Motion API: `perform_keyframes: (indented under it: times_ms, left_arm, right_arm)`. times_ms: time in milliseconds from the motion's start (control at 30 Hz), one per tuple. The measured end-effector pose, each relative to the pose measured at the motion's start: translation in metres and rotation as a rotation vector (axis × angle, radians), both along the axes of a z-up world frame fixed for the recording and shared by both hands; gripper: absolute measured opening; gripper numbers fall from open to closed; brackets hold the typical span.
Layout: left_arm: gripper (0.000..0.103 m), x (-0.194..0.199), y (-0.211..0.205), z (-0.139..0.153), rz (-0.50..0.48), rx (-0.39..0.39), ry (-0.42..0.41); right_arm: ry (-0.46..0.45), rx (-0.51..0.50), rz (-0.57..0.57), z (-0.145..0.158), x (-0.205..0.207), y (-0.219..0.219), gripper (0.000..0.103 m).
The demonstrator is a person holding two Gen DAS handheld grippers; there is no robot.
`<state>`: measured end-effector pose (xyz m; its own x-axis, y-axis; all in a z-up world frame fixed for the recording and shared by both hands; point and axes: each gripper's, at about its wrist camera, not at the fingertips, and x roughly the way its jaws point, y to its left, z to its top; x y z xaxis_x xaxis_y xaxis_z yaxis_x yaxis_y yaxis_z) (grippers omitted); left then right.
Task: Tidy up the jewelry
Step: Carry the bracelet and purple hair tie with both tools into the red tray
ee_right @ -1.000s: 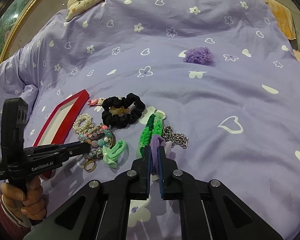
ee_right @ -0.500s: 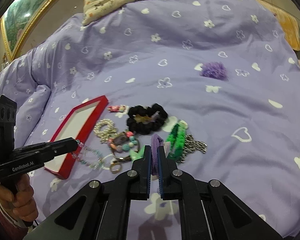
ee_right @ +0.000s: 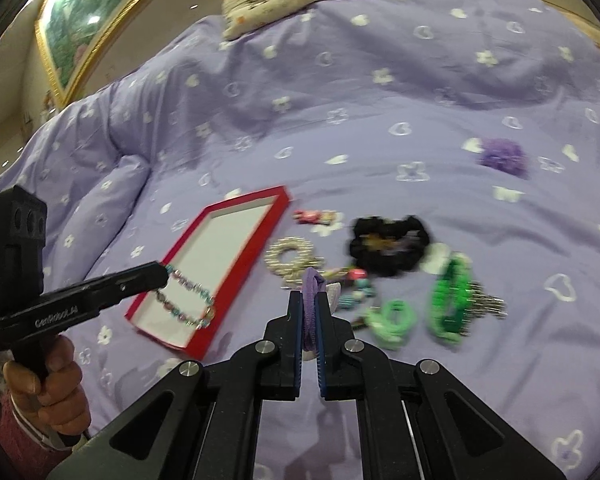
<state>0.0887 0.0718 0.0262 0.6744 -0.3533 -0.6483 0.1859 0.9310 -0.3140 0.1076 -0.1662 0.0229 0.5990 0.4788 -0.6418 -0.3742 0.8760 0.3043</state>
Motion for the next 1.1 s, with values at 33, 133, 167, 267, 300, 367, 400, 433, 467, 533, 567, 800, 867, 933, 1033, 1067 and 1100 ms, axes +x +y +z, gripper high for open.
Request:
perform_keyframes:
  times_ms: [33,133,167,267,300,367,400,433,467,533,567,800,867,933,1033,1067,1100]
  left_arm:
    - [0.008,0.0,0.007,0.001,0.014,0.0,-0.002]
    - [0.008,0.001,0.026,0.001,0.059,0.002,-0.008]
    - [0.008,0.002,0.034,0.0,0.075,0.001,-0.007]
    - [0.008,0.008,0.056,-0.004,0.126,0.0,-0.002]
    - [0.008,0.01,0.062,-0.004,0.139,-0.001,-0.001]
    - [0.008,0.016,0.075,-0.007,0.168,0.001,-0.001]
    - [0.008,0.018,0.08,-0.008,0.181,0.003,0.0]
    - [0.008,0.02,0.083,-0.009,0.19,0.003,0.0]
    - [0.008,0.025,0.09,-0.012,0.204,0.003,0.001]
    - [0.008,0.032,0.099,-0.018,0.222,-0.001,0.013]
    - [0.008,0.037,0.104,-0.022,0.232,-0.007,0.023]
    - [0.008,0.058,0.125,-0.052,0.278,-0.024,0.076]
    - [0.008,0.06,0.129,-0.062,0.29,-0.02,0.101]
    - [0.008,0.06,0.133,-0.072,0.299,-0.017,0.131]
    - [0.008,0.058,0.136,-0.084,0.308,-0.007,0.168]
    - [0.008,0.058,0.137,-0.088,0.31,-0.002,0.183]
    - [0.008,0.059,0.137,-0.091,0.311,0.002,0.195]
  right_arm:
    - [0.004,0.005,0.018,-0.001,0.001,0.007,0.005]
    - [0.015,0.016,0.07,-0.003,0.005,0.031,0.005]
    - [0.017,0.02,0.087,-0.004,0.006,0.039,0.005]
    - [0.02,0.022,0.136,-0.006,0.013,0.064,0.005]
    - [0.021,0.024,0.15,-0.006,0.016,0.072,0.005]
    - [0.02,0.026,0.179,-0.008,0.022,0.087,0.005]
    - [0.022,0.026,0.197,-0.009,0.026,0.098,0.005]
    - [0.022,0.029,0.207,-0.01,0.029,0.105,0.005]
    - [0.024,0.031,0.221,-0.011,0.034,0.115,0.005]
    - [0.029,0.031,0.237,-0.015,0.043,0.13,0.005]
    - [0.036,0.031,0.246,-0.018,0.05,0.139,0.005]
    - [0.11,0.008,0.261,-0.045,0.083,0.179,0.005]
    - [0.137,-0.014,0.274,-0.054,0.089,0.186,0.005]
    - [0.155,-0.042,0.287,-0.061,0.091,0.191,0.005]
    - [0.179,-0.076,0.301,-0.07,0.093,0.197,0.005]
    - [0.186,-0.086,0.305,-0.073,0.092,0.198,0.006]
    - [0.188,-0.092,0.307,-0.075,0.092,0.199,0.006]
